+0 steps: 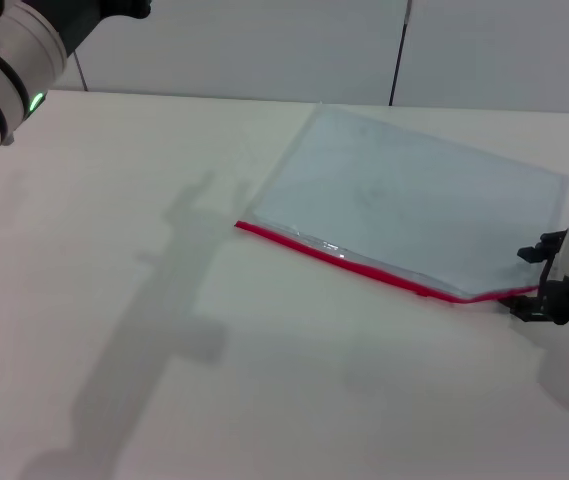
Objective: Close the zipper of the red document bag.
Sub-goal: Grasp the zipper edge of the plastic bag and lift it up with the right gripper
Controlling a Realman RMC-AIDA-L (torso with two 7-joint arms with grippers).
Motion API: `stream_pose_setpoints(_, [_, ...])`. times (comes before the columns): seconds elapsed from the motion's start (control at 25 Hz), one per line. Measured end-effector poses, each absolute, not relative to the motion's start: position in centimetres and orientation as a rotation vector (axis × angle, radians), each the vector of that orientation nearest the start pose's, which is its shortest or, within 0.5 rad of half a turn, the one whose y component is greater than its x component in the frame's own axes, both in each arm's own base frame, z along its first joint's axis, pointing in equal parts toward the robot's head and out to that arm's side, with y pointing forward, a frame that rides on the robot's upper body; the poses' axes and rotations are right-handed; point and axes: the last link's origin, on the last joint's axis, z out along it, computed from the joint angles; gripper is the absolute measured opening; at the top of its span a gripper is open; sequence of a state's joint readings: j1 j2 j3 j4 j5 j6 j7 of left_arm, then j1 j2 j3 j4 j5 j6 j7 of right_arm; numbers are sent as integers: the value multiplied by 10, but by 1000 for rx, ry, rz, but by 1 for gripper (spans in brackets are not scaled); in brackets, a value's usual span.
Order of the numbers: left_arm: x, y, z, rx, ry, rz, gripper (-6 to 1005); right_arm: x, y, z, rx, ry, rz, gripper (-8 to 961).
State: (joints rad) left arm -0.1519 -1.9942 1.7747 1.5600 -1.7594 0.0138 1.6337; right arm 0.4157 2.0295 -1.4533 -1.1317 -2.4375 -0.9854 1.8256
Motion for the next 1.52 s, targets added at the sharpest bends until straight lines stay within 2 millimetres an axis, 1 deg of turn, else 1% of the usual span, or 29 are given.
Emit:
stream_pose_setpoints(0.36, [-153,375,70,-1758,-296,-563,505,259,373,-10,-2576,177,-422,651])
stream_pose_setpoints(0.64, [-153,374,70,-1758,-296,-563,505,254,375,-11,-2584,185,-410,553])
stream_pose_setpoints(0.76, [-153,374,70,-1758,-296,-563,505,253,376,-13,-2590,186,-412,461])
stream_pose_setpoints(1.12, [-152,375,70,-1759,-293,-565,504,251,377,-28,-2643,168,-453,207])
stream_pose_setpoints(1.32, [-152,375,70,-1760,-294,-563,504,251,377,-28,-2649,177,-453,185])
stream_pose_setpoints(1.52, [-153,374,68,-1770,-291,-560,504,249,380,-21,-2623,219,-424,162])
